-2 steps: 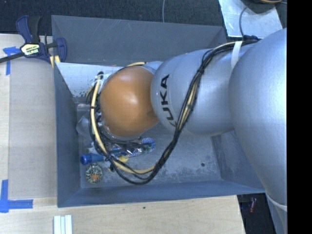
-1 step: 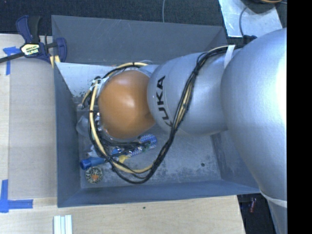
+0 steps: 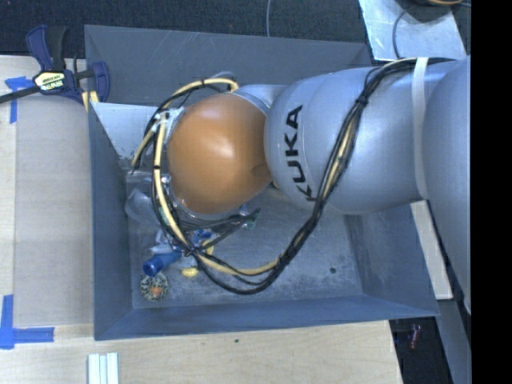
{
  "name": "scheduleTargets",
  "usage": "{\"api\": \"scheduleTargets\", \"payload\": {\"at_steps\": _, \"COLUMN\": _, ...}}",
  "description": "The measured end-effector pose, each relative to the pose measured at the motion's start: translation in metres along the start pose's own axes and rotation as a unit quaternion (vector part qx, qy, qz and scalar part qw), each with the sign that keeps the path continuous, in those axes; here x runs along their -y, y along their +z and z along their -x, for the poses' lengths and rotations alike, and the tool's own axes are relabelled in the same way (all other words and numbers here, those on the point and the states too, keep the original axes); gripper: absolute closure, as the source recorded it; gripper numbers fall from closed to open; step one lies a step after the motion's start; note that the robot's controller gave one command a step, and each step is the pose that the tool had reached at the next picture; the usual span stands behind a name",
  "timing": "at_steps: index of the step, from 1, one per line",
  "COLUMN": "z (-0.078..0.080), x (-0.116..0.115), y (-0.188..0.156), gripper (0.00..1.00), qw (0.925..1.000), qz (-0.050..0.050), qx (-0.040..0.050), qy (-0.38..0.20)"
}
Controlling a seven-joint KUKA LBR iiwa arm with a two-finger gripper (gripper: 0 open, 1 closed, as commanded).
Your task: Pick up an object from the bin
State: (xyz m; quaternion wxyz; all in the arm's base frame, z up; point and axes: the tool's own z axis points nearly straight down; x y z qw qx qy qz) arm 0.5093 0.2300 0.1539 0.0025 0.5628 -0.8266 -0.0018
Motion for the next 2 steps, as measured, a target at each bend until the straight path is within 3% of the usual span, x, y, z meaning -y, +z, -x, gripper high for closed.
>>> {"api": "scheduleTargets", "payload": {"at_steps": 1, "z": 0.015, "x": 0.014, "y": -0.03, "gripper": 1.0, "qw": 1.0, "qz": -0.002, "qx": 0.0026, "qy": -0.005}}
{"api": "scheduleTargets", "payload": {"at_steps": 2, "z": 0.01, "x": 0.02, "y": -0.079, "gripper": 1.0, "qw": 0.9967, "qz": -0.003, "qx": 0.0041, "qy": -0.081}}
